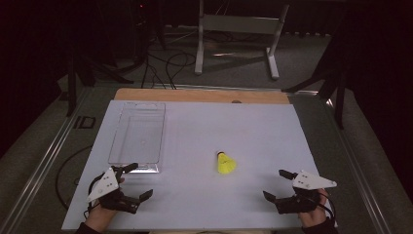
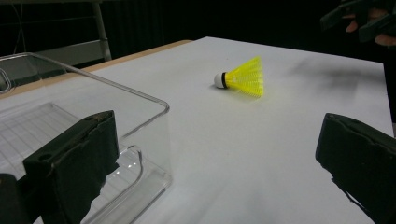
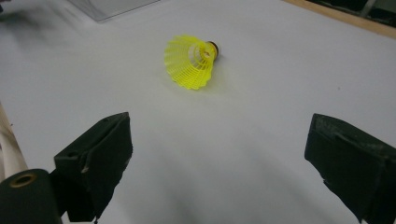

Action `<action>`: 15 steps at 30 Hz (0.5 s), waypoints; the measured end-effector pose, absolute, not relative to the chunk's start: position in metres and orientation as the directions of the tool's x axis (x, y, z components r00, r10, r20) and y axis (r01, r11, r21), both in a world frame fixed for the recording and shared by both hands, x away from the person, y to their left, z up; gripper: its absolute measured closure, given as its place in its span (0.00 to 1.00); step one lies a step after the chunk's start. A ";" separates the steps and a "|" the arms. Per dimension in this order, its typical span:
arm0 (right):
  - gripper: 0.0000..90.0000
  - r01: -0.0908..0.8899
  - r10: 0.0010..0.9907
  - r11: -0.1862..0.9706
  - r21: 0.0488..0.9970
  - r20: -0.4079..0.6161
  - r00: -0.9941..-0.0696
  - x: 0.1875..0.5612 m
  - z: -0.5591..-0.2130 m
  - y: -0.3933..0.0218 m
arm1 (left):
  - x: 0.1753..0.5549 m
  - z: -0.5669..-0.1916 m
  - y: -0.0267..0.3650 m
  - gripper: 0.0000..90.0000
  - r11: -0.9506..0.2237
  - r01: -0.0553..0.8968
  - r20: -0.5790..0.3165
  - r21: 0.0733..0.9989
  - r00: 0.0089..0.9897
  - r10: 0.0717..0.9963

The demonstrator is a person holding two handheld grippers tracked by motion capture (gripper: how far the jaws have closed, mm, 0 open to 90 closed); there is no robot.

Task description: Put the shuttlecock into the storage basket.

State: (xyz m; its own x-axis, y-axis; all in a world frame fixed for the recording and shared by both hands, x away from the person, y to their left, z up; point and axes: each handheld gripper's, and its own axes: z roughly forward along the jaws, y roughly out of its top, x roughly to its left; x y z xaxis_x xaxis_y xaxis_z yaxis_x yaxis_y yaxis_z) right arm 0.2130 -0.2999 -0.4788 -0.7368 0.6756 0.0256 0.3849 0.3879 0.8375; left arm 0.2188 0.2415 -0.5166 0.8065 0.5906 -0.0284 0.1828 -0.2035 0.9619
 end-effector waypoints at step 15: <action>0.09 0.392 0.621 0.524 0.756 -0.025 -0.783 0.226 -0.444 -0.295 | 0.220 -0.517 0.240 0.00 -0.201 0.182 -0.030 0.962 0.810 0.586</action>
State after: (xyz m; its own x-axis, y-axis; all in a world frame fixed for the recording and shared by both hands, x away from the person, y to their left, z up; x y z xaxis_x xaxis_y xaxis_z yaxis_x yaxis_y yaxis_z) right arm 0.2256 -0.2947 -0.4443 -0.7830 0.6215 -0.0246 0.3919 0.5238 0.7564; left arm 0.2197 0.2400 -0.5166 0.8098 0.5859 -0.0304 0.1819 -0.2015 0.9625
